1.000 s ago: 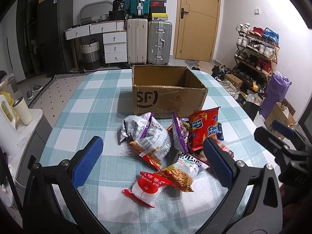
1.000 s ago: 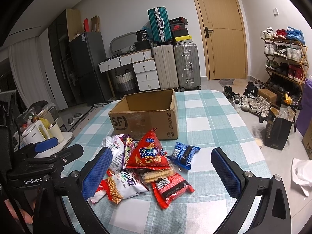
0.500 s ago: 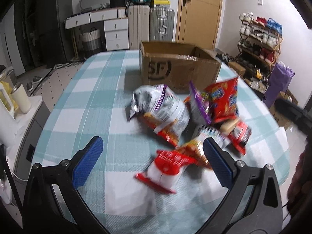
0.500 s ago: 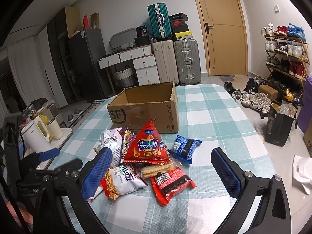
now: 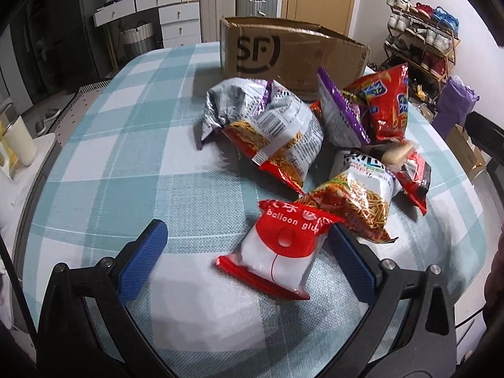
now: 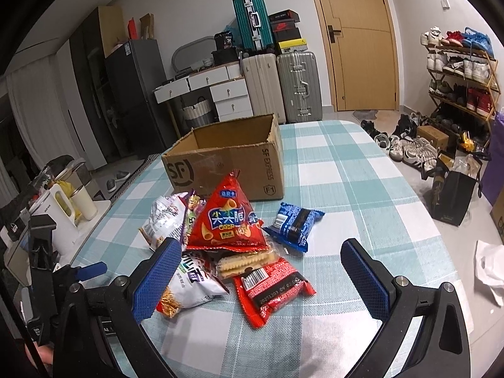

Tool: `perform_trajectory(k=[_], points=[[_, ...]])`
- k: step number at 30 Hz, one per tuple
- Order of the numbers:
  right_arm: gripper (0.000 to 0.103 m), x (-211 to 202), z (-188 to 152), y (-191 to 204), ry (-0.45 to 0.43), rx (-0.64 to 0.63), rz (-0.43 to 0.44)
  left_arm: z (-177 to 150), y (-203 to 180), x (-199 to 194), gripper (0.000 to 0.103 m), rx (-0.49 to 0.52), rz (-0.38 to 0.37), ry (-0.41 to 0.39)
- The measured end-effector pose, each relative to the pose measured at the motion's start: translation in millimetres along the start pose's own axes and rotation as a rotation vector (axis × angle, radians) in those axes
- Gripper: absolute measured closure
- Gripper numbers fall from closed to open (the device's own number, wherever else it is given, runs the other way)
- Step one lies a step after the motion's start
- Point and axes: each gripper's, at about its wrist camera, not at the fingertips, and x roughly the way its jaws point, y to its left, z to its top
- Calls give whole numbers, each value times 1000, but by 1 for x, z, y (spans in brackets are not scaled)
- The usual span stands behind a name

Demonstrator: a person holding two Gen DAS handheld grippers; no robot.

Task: Organize snacks
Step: 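Reach the left tool to the red-white balloon bag and grasp it, then grasp the white noodle-snack bag with the right tool while the left holds the balloon bag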

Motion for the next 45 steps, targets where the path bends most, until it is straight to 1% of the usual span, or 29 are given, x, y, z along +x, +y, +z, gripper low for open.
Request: perform_trajectory(k=[2, 3, 4, 5, 6, 7, 8, 9, 10, 12, 17, 19, 23, 29, 37, 45], points=[[0, 3, -1, -2, 5, 3, -1, 1, -1, 5, 3, 0, -6, 8], [0, 5, -2, -3, 8, 5, -1, 1, 0, 7, 7, 0, -9, 11], [0, 6, -2, -4, 11, 7, -2, 2, 0, 10, 15, -1, -20, 16], [0, 8, -3, -5, 14, 8, -2, 3, 0, 13, 19, -1, -29, 21], [0, 9, -4, -4, 15, 9, -2, 4, 1, 17, 28, 1, -43, 28], [0, 10, -4, -4, 19, 9, -3, 3, 2, 19, 40, -1, -59, 40], [0, 12, -4, -6, 22, 10, -4, 3, 3, 22, 45, -7, -78, 49], [0, 12, -5, -6, 24, 12, -4, 4, 5, 22, 60, -3, -98, 34], [0, 13, -5, -7, 25, 15, -4, 4, 8, 23, 63, -5, -122, 40], [0, 14, -6, -8, 28, 20, -2, 6, 14, 25, 64, -14, -168, 38], [0, 16, -8, -5, 39, 17, 18, 12, 25, 34, 64, -21, -203, 34], [0, 15, -9, -3, 44, 17, 25, 10, 27, 29, 64, -27, -205, 25], [0, 17, -8, -1, 59, 25, 49, 17, 32, 31, 64, -33, -207, 17], [0, 18, -10, 7, 74, 9, 82, 11, 33, 14, 64, -50, -221, 3], [0, 30, -13, 38, 121, -82, 100, 6, 48, -4, 64, -86, -223, -9], [0, 59, -28, 81, 208, -200, 118, 5, 74, -17, 64, -131, -191, -23]])
